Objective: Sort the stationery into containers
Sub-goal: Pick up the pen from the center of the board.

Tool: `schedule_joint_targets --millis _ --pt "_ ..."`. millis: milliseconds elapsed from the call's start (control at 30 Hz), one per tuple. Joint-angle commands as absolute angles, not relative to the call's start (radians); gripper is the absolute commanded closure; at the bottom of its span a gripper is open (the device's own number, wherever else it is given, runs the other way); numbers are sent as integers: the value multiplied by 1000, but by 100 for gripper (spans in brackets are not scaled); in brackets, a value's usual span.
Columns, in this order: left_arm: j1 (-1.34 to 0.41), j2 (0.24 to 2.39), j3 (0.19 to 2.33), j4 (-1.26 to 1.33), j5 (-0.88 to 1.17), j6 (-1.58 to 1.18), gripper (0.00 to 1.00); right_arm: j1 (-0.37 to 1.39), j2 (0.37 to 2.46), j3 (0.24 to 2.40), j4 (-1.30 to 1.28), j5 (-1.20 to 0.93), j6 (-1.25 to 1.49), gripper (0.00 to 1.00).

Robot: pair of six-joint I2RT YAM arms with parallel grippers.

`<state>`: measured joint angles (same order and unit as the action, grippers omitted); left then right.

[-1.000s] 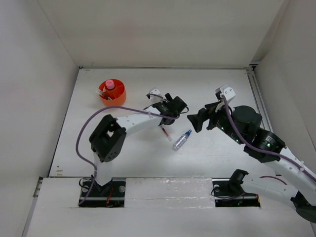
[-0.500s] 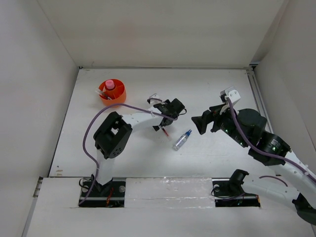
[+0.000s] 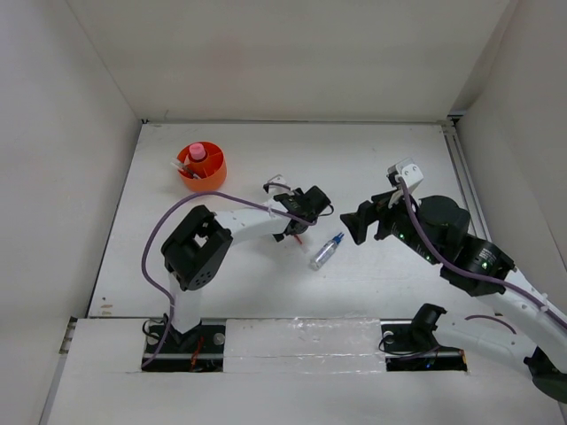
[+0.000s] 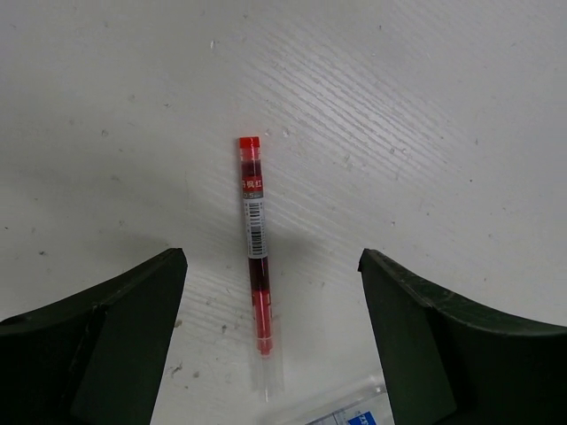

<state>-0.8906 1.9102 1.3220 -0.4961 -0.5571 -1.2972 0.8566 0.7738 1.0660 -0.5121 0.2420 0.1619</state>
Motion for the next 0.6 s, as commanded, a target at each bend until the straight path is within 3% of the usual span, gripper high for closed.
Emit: schedule_joint_targets --millis 0,467,567 --pt "-897 1841 1307 -537 -615 -1282 24 850 770 1071 -474 230 170 1" --pt "-861 1809 1238 -401 -509 -1108 23 850 770 1062 -454 212 170 1" --pt "-848 1827 1238 -391 -509 -1097 28 850 770 1062 -454 202 170 1"
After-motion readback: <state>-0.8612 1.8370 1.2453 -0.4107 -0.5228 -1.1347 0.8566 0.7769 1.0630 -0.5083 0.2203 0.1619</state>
